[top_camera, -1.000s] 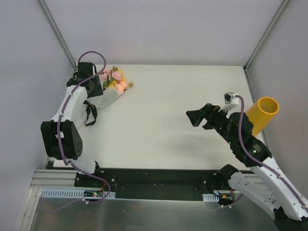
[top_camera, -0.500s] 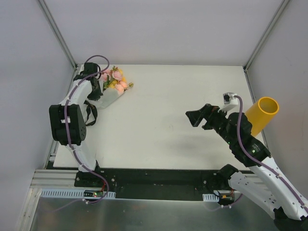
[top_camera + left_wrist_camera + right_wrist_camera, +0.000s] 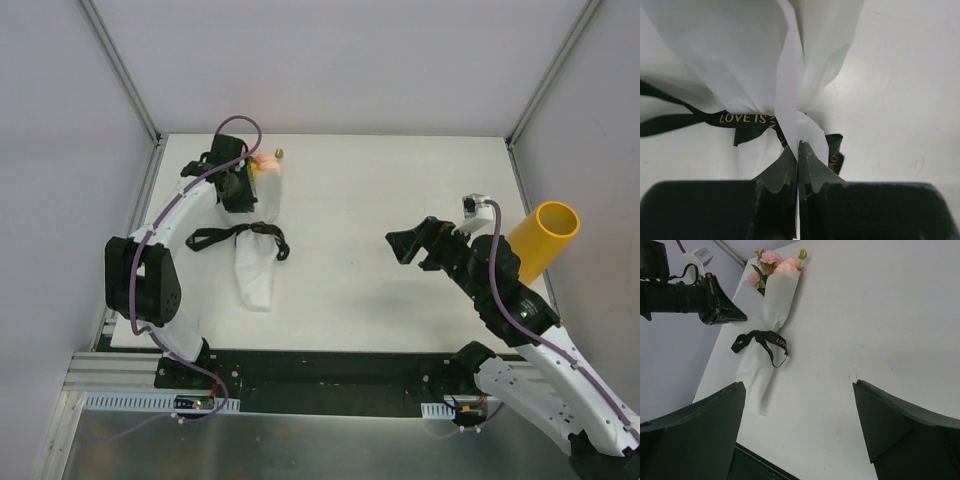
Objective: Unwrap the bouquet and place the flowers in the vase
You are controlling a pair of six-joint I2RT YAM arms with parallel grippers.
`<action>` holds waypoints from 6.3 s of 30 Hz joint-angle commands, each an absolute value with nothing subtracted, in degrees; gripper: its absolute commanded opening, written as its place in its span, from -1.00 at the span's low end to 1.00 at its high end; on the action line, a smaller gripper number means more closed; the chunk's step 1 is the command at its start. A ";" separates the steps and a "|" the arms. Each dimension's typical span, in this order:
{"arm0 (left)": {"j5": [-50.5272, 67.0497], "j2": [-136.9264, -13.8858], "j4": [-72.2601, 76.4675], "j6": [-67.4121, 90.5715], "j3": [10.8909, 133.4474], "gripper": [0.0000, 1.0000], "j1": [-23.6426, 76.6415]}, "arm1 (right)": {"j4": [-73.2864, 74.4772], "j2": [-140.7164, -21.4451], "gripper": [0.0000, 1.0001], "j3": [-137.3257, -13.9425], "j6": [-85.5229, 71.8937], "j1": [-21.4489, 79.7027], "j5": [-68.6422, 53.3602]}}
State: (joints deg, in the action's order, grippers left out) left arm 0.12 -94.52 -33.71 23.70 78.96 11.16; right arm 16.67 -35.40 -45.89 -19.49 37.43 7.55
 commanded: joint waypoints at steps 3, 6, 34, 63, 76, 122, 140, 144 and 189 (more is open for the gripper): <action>6.76 -94.48 -34.19 29.79 82.18 -1.00 16.61 | 14.33 -35.51 0.97 -45.26 -22.58 37.71 9.31; 8.17 -94.31 -34.19 30.23 81.92 -0.86 17.05 | 14.24 -37.08 0.96 -45.09 -24.43 37.71 9.32; 31.99 -68.56 -24.98 34.80 47.74 0.25 3.86 | -2.02 -90.95 0.36 -66.36 -27.15 43.15 -8.08; 13.18 -70.40 -27.94 35.25 46.93 0.22 4.84 | -7.92 -97.83 -0.70 -56.42 -29.98 45.18 2.98; 19.07 -73.39 -30.15 33.31 47.46 0.11 0.35 | 5.54 -90.45 -0.27 -64.77 -32.14 46.23 6.77; 28.83 -79.80 -30.85 37.53 42.54 0.01 -12.22 | -19.78 -119.63 -0.78 -75.59 -61.09 60.82 24.96; 40.96 -66.89 -15.04 40.86 34.29 0.29 -12.13 | -20.48 -107.41 -1.00 -71.90 -57.39 60.73 13.81; 42.18 -65.04 -10.21 43.76 30.16 0.31 -11.95 | -20.92 -106.17 -1.00 -72.60 -57.83 60.65 12.04; 35.07 -71.46 12.05 55.81 21.62 -0.98 2.46 | -22.95 -101.52 -1.00 -68.91 -64.52 59.33 10.55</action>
State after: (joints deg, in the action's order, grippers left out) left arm 37.36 -71.59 14.20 57.54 20.51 1.93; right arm -20.69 -108.38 -69.12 -64.05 60.31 10.81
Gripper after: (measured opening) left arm 0.097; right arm 0.034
